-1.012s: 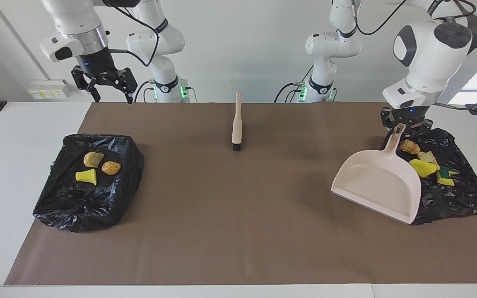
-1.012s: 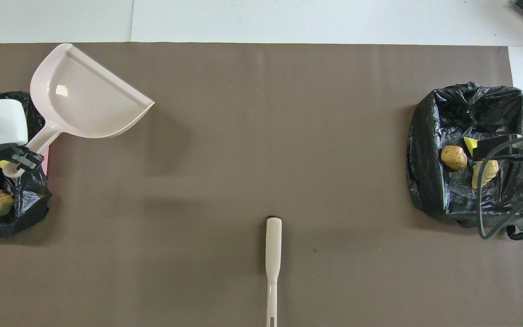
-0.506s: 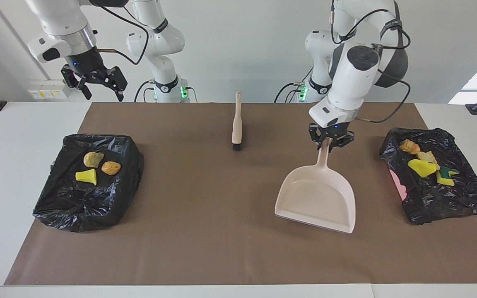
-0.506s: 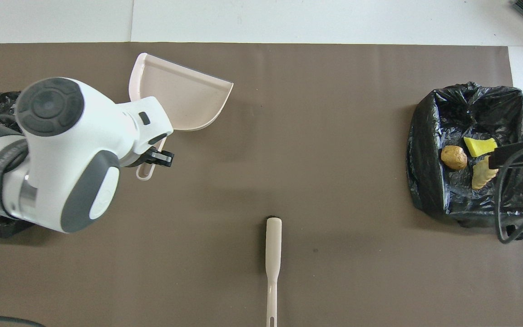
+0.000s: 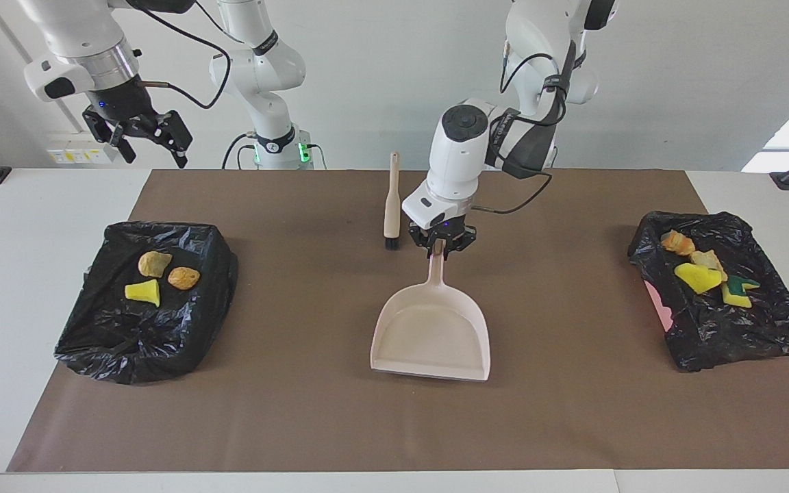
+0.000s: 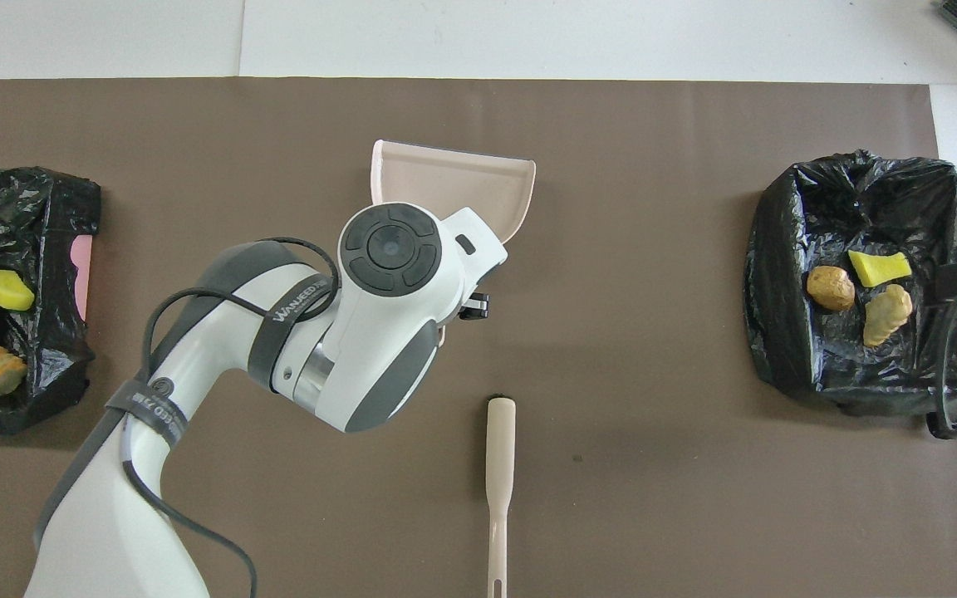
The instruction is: Sweep and dump trash in bin
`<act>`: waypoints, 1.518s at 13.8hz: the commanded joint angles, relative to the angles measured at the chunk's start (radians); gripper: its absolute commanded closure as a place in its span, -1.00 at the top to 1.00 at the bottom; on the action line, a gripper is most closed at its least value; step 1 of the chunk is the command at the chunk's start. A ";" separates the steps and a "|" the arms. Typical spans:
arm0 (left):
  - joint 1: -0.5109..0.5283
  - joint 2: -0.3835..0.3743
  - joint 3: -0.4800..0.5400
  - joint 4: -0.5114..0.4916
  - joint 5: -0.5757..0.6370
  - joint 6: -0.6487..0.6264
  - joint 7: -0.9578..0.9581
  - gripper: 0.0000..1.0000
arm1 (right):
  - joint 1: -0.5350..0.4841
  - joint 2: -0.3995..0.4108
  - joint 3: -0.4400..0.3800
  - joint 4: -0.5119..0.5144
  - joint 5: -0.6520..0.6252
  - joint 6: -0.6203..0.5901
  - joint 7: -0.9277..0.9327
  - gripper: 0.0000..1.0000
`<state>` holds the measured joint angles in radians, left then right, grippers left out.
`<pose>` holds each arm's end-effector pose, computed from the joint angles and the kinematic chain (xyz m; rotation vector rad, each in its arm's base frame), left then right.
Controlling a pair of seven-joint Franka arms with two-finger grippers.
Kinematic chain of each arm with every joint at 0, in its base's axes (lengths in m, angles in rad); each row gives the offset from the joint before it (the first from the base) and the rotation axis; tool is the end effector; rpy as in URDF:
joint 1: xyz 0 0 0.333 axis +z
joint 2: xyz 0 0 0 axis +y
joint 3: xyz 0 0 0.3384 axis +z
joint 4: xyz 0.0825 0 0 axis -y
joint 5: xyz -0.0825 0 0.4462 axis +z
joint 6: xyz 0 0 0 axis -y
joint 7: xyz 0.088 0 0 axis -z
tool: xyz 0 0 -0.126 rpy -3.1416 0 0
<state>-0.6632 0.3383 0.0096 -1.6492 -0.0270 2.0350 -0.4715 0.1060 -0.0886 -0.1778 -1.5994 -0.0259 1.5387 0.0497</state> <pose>0.5744 -0.4431 0.3980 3.0866 -0.2649 0.0447 0.5825 -0.0500 0.6621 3.1250 -0.1912 0.0413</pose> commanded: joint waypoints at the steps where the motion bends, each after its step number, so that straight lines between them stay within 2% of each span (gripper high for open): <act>1: -0.051 0.100 0.021 0.098 -0.016 0.033 -0.068 -1.00 | -0.009 -0.010 0.006 -0.007 -0.011 0.029 -0.109 1.00; 3: -0.082 0.198 0.024 0.176 -0.014 0.051 -0.111 -1.00 | -0.009 -0.011 0.007 -0.010 -0.011 0.029 -0.128 1.00; 7: -0.075 0.209 0.020 0.183 -0.027 0.051 -0.102 -1.00 | -0.006 -0.013 0.009 -0.017 -0.009 0.027 -0.120 1.00; 8: -0.075 0.208 0.021 0.183 -0.039 0.048 -0.102 -0.72 | -0.006 -0.013 0.009 -0.016 -0.008 0.026 -0.117 1.00; 9: -0.075 0.208 0.021 0.183 -0.042 0.050 -0.102 -0.17 | -0.006 -0.013 0.009 -0.013 -0.002 0.015 -0.117 1.00; 10: -0.075 0.206 0.021 0.181 -0.039 0.051 -0.102 0.64 | -0.008 -0.013 0.008 -0.002 0.006 0.003 -0.117 1.00; 11: -0.075 0.205 0.021 0.180 -0.033 0.051 -0.099 1.00 | -0.008 -0.014 0.006 0.003 0.010 -0.005 -0.119 1.00; 13: -0.067 0.156 0.027 0.132 -0.031 0.044 -0.096 1.00 | -0.008 -0.022 0.012 0.028 0.014 -0.035 -0.114 1.00; 16: -0.017 0.014 0.035 0.002 -0.030 0.031 -0.058 1.00 | 0.006 -0.034 0.021 0.024 0.012 -0.037 -0.059 1.00; 18: 0.046 -0.079 0.038 -0.072 -0.019 0.025 0.023 1.00 | 0.007 -0.045 0.021 0.015 0.011 -0.040 -0.060 1.00; 21: 0.161 -0.172 0.036 -0.113 -0.001 -0.022 0.163 1.00 | 0.012 -0.059 0.029 -0.001 0.014 -0.066 -0.056 1.00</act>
<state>-0.5679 0.2606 0.0556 -1.6782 -0.0406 2.0336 -0.3973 0.1142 -0.1246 -0.1536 -1.5787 -0.0227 1.4882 -0.0278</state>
